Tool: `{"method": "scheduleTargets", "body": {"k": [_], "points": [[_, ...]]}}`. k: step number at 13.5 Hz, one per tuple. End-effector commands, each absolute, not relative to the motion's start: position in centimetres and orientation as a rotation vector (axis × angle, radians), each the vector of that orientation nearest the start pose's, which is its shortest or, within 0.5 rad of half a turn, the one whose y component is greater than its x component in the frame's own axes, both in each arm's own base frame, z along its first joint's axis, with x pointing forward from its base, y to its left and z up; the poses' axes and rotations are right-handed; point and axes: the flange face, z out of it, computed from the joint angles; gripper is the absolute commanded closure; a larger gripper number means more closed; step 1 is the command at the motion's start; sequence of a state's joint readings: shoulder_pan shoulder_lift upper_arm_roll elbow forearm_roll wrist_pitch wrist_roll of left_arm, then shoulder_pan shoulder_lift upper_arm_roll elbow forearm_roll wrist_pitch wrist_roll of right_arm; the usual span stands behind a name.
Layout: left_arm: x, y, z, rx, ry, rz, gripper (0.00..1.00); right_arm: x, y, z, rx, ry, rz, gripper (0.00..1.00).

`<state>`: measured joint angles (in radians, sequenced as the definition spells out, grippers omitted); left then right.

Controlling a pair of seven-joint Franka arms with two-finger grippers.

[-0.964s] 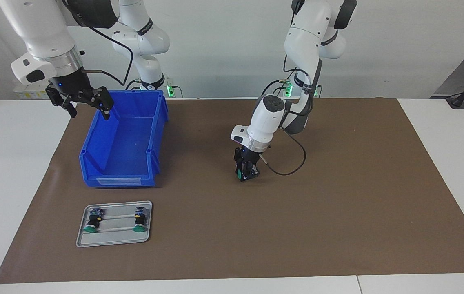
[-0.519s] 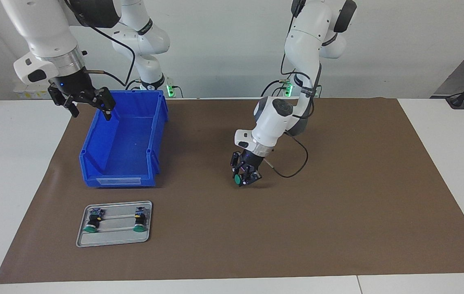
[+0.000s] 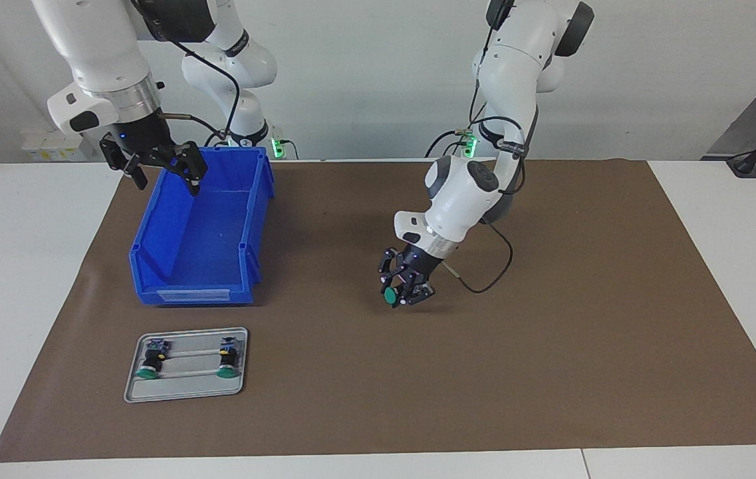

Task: Place and press button with both arms

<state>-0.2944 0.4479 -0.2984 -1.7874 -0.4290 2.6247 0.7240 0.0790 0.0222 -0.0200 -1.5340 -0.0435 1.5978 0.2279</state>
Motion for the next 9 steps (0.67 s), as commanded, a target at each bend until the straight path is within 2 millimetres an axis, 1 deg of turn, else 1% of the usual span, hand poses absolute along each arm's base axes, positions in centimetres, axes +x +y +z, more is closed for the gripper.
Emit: {"method": "scheduleTargets", "body": {"k": [1,3,4,5,7,8,9], "points": [[60.8,-33.9,38.3,-3.141,1.574,-0.644,1.00,55.8,2.4,63.3,-3.156,0.278,-0.099,0.00],[61.0,-32.7,38.2,-3.147,1.611,-0.579,1.00,55.8,2.3,63.3,-3.159,0.266,-0.102,0.00],[61.1,-31.6,38.6,-3.146,1.635,-0.540,1.00,55.8,2.2,63.3,-3.167,0.230,-0.105,0.00],[61.1,-30.7,38.8,-3.145,1.670,-0.486,1.00,55.8,1.8,63.3,-3.173,0.191,-0.107,0.00],[61.1,-28.3,39.4,-3.124,1.769,-0.388,1.00,56.0,1.1,63.4,-3.211,0.104,-0.134,0.00],[61.2,-27.2,39.7,-3.138,1.811,-0.380,1.00,56.1,0.8,63.2,-3.214,0.084,-0.131,0.00],[61.3,-26.0,40.3,-3.183,1.825,-0.449,1.00,56.0,0.8,63.2,-3.215,0.074,-0.125,0.00]]}}
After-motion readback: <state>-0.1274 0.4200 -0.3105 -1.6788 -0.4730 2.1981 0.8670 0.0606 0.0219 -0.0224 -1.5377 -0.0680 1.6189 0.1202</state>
